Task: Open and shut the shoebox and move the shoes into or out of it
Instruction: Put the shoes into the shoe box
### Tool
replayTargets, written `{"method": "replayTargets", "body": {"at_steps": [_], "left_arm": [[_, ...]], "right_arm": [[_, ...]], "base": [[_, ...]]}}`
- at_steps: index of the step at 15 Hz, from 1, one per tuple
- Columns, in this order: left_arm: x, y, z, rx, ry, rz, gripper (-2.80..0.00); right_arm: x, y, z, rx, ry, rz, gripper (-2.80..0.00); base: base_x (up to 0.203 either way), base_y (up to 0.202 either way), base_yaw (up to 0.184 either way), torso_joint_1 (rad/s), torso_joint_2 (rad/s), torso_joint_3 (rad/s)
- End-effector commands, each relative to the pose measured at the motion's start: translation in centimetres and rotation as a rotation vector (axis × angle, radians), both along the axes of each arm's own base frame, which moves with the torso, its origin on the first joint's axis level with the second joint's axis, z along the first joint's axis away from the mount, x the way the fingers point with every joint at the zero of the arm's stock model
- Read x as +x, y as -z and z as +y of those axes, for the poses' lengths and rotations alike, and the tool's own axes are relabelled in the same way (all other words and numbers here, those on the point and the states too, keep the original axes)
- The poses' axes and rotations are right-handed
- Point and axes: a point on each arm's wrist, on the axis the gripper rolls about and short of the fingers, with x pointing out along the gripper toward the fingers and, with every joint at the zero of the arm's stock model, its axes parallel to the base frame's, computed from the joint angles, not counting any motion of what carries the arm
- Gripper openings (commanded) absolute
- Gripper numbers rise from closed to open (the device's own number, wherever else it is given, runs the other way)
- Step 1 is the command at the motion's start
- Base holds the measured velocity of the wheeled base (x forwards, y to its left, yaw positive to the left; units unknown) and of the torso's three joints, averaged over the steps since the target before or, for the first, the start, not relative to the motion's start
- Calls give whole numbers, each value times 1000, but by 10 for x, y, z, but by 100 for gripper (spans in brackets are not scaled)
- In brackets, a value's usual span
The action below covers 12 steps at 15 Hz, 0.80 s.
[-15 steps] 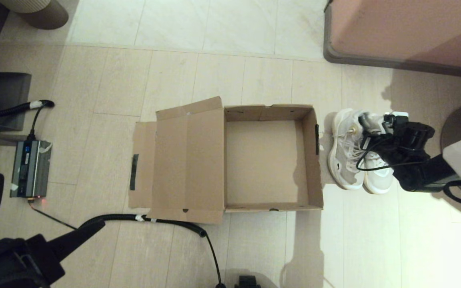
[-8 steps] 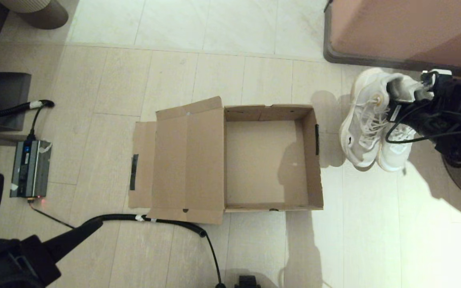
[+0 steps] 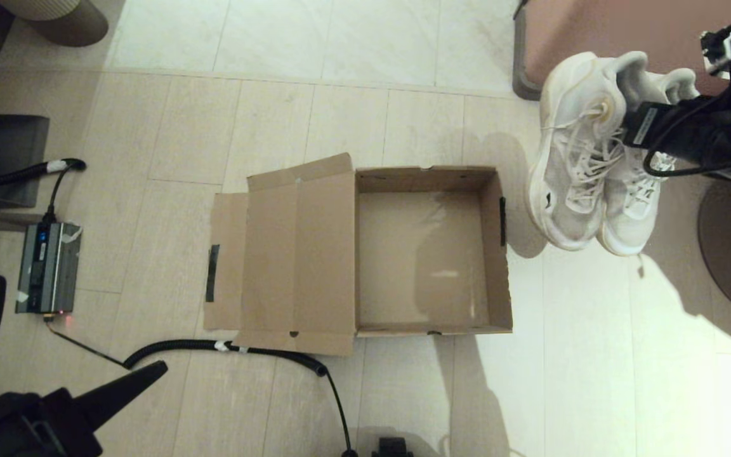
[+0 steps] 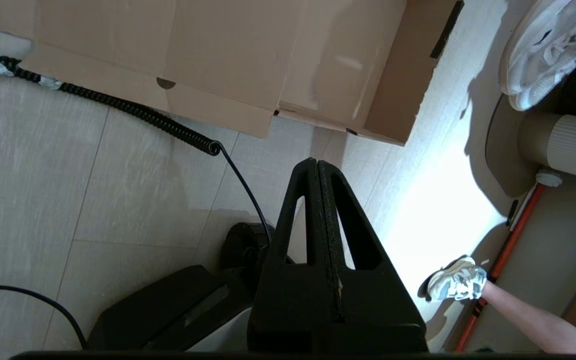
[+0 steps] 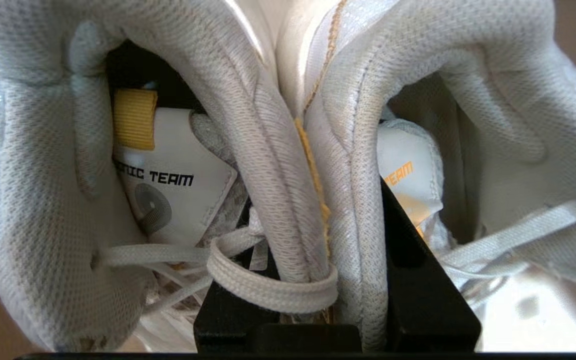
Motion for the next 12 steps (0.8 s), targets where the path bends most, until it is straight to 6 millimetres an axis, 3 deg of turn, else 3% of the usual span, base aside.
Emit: {"method": "replayTargets", "body": {"at_steps": [1, 8, 12], "left_arm": [[0, 1, 0, -3, 2, 1, -280], [-4, 8, 1, 2, 2, 22, -280], [-7, 7, 1, -1, 1, 7, -280]], "right_arm": [[-22, -17, 18, 31, -38, -17, -280], [-39, -8, 98, 85, -135, 54, -280], [-37, 16, 131, 62, -151, 128, -280]], "base": [[0, 0, 0, 0, 0, 0], [0, 0, 0, 0, 0, 0], [0, 0, 0, 0, 0, 0]]}}
